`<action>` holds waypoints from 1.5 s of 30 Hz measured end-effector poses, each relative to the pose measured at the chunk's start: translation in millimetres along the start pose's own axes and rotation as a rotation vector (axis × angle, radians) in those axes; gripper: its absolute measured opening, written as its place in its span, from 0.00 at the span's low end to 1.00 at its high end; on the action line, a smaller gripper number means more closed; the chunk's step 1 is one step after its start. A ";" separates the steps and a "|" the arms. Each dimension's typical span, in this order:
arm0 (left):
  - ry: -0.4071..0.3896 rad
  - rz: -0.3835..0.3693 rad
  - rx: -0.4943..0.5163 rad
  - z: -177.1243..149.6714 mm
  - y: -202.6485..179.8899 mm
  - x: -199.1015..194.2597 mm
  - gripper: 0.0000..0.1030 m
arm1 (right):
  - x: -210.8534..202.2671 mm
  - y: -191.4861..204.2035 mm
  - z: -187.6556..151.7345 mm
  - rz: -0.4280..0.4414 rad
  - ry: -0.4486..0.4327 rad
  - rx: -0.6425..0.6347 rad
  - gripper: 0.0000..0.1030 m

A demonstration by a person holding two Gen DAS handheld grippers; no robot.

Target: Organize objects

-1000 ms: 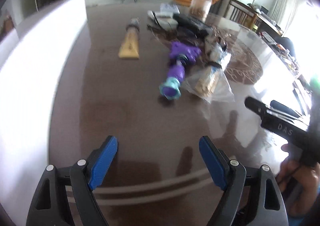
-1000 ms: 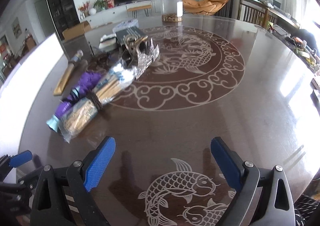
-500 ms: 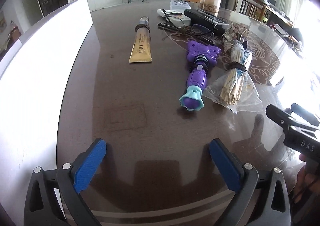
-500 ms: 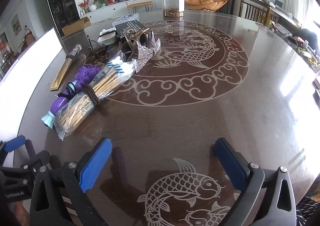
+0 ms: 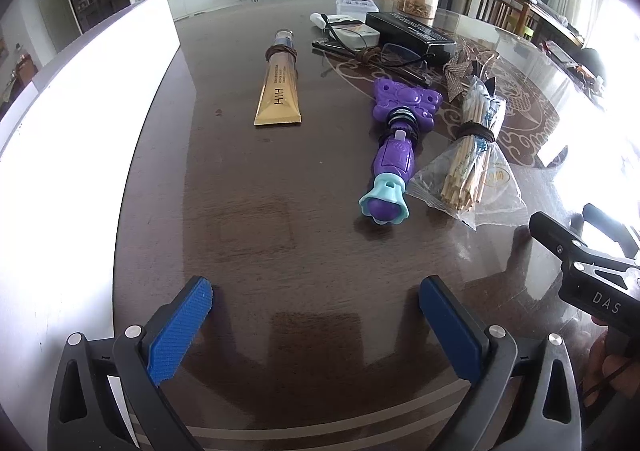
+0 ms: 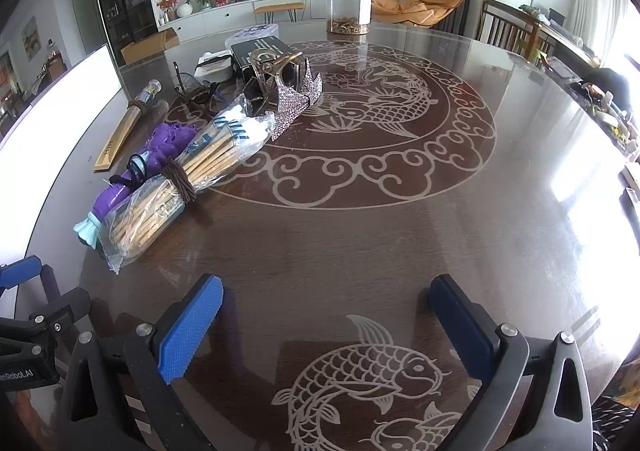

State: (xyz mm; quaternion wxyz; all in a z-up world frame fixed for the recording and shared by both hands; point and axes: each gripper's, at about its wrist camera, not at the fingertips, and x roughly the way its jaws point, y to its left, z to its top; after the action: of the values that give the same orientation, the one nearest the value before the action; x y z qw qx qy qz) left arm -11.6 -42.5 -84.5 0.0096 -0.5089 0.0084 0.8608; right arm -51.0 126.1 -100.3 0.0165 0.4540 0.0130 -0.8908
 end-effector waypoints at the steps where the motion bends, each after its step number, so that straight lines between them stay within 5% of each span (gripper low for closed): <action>1: 0.001 0.000 0.000 0.1 0.1 0.1 1.00 | -0.1 0.0 0.1 0.000 0.000 0.000 1.00; 45: 0.026 -0.021 0.033 -7.4 5.3 -4.8 1.00 | -1.5 -1.9 -0.3 -0.005 -0.008 0.001 1.00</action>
State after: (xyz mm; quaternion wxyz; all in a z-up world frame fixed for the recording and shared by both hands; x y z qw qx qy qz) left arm -2.9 -48.1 -83.9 0.0270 -0.5199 0.0174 0.8536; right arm -50.0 128.0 -99.3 0.0141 0.4503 0.0134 -0.8927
